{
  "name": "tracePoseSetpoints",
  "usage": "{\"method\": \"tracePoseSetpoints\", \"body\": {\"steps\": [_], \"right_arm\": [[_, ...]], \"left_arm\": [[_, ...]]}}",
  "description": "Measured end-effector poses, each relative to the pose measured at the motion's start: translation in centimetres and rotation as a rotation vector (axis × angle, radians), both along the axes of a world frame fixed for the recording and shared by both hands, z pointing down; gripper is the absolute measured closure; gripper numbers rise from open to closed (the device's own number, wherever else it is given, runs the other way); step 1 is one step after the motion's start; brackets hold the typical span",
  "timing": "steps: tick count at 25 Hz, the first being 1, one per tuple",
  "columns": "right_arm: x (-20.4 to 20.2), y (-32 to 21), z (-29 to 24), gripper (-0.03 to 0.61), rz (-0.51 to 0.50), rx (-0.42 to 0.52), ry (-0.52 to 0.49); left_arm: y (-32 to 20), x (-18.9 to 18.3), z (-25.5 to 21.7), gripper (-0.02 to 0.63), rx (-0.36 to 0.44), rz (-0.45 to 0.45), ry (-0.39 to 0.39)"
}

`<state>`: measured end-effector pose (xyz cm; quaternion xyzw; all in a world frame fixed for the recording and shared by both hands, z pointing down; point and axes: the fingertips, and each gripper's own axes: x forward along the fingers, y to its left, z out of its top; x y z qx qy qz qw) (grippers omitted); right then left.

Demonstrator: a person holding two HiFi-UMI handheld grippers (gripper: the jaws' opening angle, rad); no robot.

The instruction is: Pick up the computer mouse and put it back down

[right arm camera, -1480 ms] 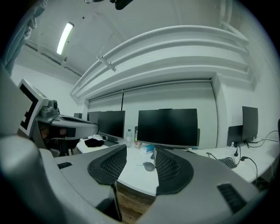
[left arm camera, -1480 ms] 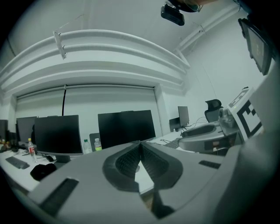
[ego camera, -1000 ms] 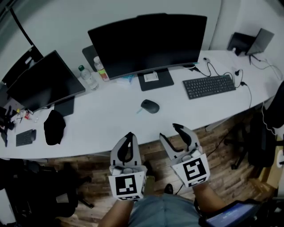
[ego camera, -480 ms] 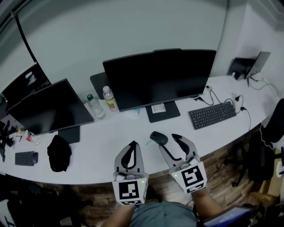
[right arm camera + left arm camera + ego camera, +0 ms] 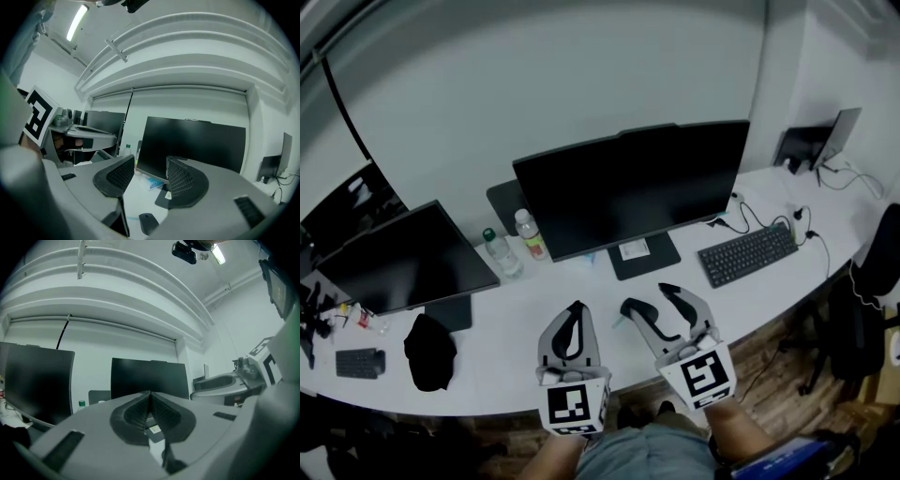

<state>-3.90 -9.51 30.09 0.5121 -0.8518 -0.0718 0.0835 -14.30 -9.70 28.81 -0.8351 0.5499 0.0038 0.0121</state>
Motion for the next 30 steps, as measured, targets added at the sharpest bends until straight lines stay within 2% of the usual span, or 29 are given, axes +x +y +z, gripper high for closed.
{"method": "tracePoseSetpoints", "body": {"steps": [3, 8, 17, 23, 30], "right_arm": [[0.1, -0.5, 0.3, 0.347, -0.003, -0.011, -0.005], [0.4, -1.9, 1.7, 0.342, -0.024, -0.044, 0.003], [0.6, -4.5, 4.7, 0.318, -0.108, -0.135, -0.004], [0.5, -6.0, 9.0, 0.308, -0.161, -0.226, 0.040], [-0.1, -6.9, 16.0, 0.292, -0.211, -0.381, 0.093]], "left_arm": [[-0.5, 0.0, 0.3, 0.606, 0.001, -0.004, -0.013], [-1.6, 0.2, 1.4, 0.606, -0.040, -0.019, -0.020], [-4.3, 2.0, 3.3, 0.606, -0.098, -0.044, -0.013], [-5.4, 1.9, 6.5, 0.606, -0.184, -0.091, -0.034], [-6.4, 0.6, 10.7, 0.606, -0.299, -0.154, -0.037]]}}
